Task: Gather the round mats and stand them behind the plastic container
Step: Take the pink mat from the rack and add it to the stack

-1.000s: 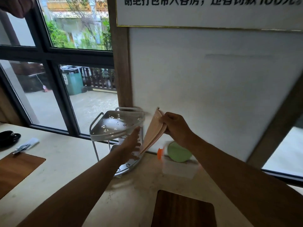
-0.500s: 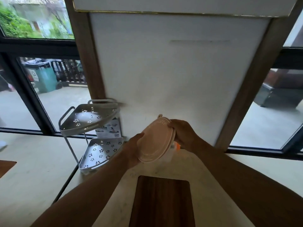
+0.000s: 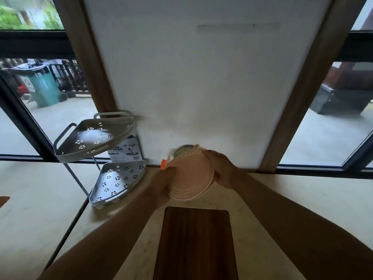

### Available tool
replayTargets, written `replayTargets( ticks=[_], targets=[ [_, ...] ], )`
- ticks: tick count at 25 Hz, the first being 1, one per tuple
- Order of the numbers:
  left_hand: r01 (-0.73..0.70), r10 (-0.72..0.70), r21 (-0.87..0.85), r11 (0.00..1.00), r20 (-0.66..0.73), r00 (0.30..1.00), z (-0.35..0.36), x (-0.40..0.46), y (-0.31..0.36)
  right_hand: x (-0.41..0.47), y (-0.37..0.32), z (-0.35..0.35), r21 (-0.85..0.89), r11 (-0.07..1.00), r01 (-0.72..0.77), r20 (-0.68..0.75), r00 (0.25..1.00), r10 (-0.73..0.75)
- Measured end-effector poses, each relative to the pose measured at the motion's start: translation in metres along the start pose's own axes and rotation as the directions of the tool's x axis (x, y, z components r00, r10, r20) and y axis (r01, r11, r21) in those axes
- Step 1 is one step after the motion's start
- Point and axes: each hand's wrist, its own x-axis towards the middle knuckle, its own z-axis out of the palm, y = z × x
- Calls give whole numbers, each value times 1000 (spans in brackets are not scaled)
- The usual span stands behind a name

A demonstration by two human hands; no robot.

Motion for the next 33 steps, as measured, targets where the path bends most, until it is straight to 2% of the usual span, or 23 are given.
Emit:
replayTargets(
  ticks=[4, 9, 15, 20, 25, 27, 29, 33],
  targets=[
    [26, -25, 35, 999, -27, 999, -5, 10, -8, 16, 20, 5, -117, 992, -53, -57, 997, 47],
    [27, -21, 71, 997, -83, 996, -19, 34, -15, 38, 36, -4, -326, 943, -62, -8, 998, 62],
    [10, 6, 111, 994, -138, 990, -25, 83, -7, 83, 49, -10, -414, 908, -57, -149, 989, -6],
    [52, 23, 269, 962, -267, 963, -32, 133, 13, 127, 39, -33, -507, 858, 83, -156, 970, -186],
    [-8, 177, 394, 919, -396, 901, -38, 186, 26, 174, 40, -47, -541, 813, 214, -163, 922, -351],
    [-21, 283, 535, 845, -412, 866, -41, 205, 28, 191, 45, -51, -547, 805, 228, -183, 906, -381],
    [-19, 381, 699, 715, -366, 849, -45, 220, 26, 205, 53, -55, -587, 773, 242, -173, 895, -411],
    [-27, 470, 863, 505, -249, 847, -60, 240, 11, 224, 75, -65, -694, 668, 269, -144, 857, -495]
  ],
)
